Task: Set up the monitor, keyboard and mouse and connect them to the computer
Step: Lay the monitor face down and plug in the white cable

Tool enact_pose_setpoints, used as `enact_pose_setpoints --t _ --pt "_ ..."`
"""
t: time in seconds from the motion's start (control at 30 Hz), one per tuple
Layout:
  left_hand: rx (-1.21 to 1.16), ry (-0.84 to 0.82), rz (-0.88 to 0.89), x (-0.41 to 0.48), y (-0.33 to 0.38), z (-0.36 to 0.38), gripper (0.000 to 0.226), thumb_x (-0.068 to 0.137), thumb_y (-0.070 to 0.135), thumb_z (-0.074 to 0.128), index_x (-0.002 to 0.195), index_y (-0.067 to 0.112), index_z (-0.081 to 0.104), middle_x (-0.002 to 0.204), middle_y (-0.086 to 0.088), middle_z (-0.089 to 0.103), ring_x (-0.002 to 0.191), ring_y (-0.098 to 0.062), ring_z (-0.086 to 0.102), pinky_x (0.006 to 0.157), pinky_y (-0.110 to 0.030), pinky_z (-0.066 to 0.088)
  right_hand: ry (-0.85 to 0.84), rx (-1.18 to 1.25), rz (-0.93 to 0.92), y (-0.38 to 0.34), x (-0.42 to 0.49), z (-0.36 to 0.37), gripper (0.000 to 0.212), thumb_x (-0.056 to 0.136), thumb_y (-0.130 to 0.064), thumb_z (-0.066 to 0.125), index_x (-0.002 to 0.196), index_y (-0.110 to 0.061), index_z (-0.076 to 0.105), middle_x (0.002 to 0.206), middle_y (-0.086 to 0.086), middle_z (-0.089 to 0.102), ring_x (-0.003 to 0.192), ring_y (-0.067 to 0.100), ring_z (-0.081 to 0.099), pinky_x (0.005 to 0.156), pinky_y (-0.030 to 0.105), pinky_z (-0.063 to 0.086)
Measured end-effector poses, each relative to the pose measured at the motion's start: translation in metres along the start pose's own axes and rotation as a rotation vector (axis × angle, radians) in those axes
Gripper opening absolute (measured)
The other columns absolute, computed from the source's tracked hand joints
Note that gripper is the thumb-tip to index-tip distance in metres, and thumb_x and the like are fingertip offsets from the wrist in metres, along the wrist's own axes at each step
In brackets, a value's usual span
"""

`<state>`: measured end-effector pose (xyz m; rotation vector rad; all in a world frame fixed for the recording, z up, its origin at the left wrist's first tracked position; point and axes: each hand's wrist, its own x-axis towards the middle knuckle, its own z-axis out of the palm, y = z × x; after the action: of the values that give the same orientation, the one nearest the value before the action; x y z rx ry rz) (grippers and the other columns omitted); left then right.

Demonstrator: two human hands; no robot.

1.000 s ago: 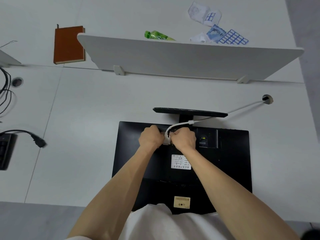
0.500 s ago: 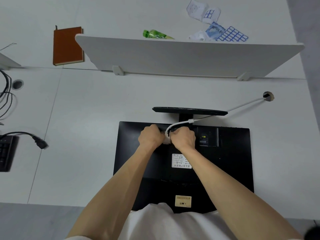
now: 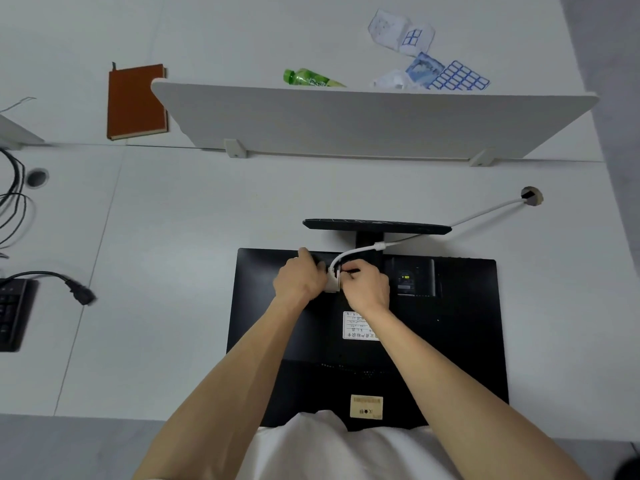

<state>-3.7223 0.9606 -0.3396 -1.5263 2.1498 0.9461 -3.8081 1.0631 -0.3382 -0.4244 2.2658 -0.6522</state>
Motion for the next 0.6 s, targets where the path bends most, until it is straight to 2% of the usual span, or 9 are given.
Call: enact_pose_setpoints --t 0.07,0.17,0.27,0.37,0.47,0.53,0.6 --pt "0.022 0.017 0.001 0.001 0.0 0.002 0.031 0.093 0.042 0.049 0.102 0.016 0.062 0.098 -0.006 0.07 0.092 -0.031 0.066 0.072 -0.034 0.05 -0.026 0.044 -0.011 0.004 -0.001 -0.002 0.021 0.09 -0.026 0.059 0.107 -0.031 0.071 0.103 -0.003 0.076 0.102 0.018 0.066 0.086 0.028 0.05" --pt "-0.021 -0.003 -0.001 0.001 0.0 0.005 0.025 0.091 0.034 0.052 0.087 0.016 0.069 0.086 -0.01 0.072 0.082 -0.03 0.069 0.07 -0.033 0.055 -0.054 0.097 -0.013 0.009 0.001 -0.003 0.019 0.09 -0.027 0.06 0.104 -0.032 0.071 0.095 -0.004 0.077 0.099 0.014 0.067 0.085 0.027 0.05" --pt "-0.009 -0.027 0.004 0.004 0.003 0.005 0.026 0.092 0.029 0.051 0.094 0.013 0.07 0.09 -0.011 0.072 0.086 -0.032 0.068 0.069 -0.033 0.052 -0.063 0.128 -0.018 0.011 0.002 -0.003 0.016 0.089 -0.026 0.061 0.099 -0.034 0.071 0.091 -0.004 0.077 0.094 0.012 0.068 0.081 0.024 0.049" --pt "0.053 -0.055 0.006 0.003 0.005 0.002 0.029 0.091 0.034 0.048 0.102 0.016 0.067 0.096 -0.008 0.071 0.091 -0.031 0.068 0.076 -0.035 0.054 -0.068 0.153 -0.028 0.012 0.003 -0.004 0.017 0.088 -0.025 0.062 0.099 -0.034 0.071 0.092 -0.004 0.076 0.092 0.011 0.069 0.082 0.024 0.051" --pt "0.097 -0.007 0.019 0.003 0.004 0.001 0.03 0.089 0.036 0.051 0.105 0.018 0.067 0.104 -0.005 0.067 0.098 -0.032 0.066 0.073 -0.034 0.05 -0.076 0.162 -0.033 0.014 0.005 -0.004 0.015 0.087 -0.026 0.063 0.094 -0.037 0.07 0.089 -0.006 0.076 0.088 0.01 0.07 0.084 0.027 0.053" --pt "0.065 -0.021 0.013 0.003 0.004 0.0 0.027 0.089 0.034 0.053 0.099 0.016 0.07 0.098 -0.006 0.07 0.091 -0.031 0.068 0.073 -0.034 0.053 -0.086 0.175 -0.039 0.016 0.006 -0.003 0.014 0.086 -0.027 0.063 0.09 -0.04 0.067 0.085 -0.007 0.076 0.085 0.008 0.071 0.087 0.031 0.056" --pt "0.015 -0.071 -0.006 0.003 0.005 0.0 0.024 0.088 0.029 0.051 0.089 0.014 0.07 0.083 -0.008 0.073 0.077 -0.029 0.071 0.073 -0.036 0.059 -0.087 0.175 -0.045 0.017 0.006 -0.003 0.013 0.087 -0.027 0.063 0.09 -0.04 0.067 0.085 -0.007 0.076 0.085 0.008 0.071 0.087 0.032 0.056"
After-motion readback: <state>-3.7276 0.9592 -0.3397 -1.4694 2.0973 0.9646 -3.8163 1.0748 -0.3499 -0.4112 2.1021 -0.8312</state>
